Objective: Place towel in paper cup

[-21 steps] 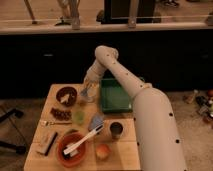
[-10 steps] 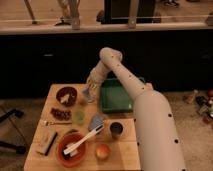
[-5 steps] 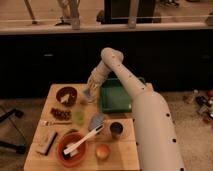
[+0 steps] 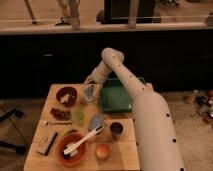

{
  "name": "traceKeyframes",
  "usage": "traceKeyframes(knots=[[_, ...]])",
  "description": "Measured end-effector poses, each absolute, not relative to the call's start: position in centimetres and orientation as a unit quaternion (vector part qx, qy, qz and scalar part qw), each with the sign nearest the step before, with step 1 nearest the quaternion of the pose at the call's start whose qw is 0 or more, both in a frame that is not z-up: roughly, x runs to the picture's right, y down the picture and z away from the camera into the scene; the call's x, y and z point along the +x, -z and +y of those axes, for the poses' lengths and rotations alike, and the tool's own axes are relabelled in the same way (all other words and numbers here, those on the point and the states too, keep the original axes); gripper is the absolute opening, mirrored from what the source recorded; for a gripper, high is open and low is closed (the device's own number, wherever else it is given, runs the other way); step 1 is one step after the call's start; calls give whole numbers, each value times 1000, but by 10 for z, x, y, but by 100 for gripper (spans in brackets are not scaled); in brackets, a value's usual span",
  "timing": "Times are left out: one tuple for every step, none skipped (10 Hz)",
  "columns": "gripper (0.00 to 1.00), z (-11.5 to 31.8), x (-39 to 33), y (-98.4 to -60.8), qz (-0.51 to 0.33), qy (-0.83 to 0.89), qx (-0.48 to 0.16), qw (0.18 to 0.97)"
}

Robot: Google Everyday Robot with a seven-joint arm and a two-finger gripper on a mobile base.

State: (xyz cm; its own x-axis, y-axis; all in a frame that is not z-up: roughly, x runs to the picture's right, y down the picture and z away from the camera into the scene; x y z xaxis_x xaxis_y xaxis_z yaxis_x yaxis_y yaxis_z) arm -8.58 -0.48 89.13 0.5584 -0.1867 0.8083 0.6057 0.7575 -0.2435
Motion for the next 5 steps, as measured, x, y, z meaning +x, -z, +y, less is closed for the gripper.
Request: traceKeyframes(knots=[[75,-6,-84,-889,-410,234,-253,845],[75,-7,-83,-887,-411,234,-252,845],[75,-8,-82,-885,-412,234,-249,845],[75,-10,-80,-882,-413,234,-246,845],[75,-13,-78,-879,-413,234,-242,846]])
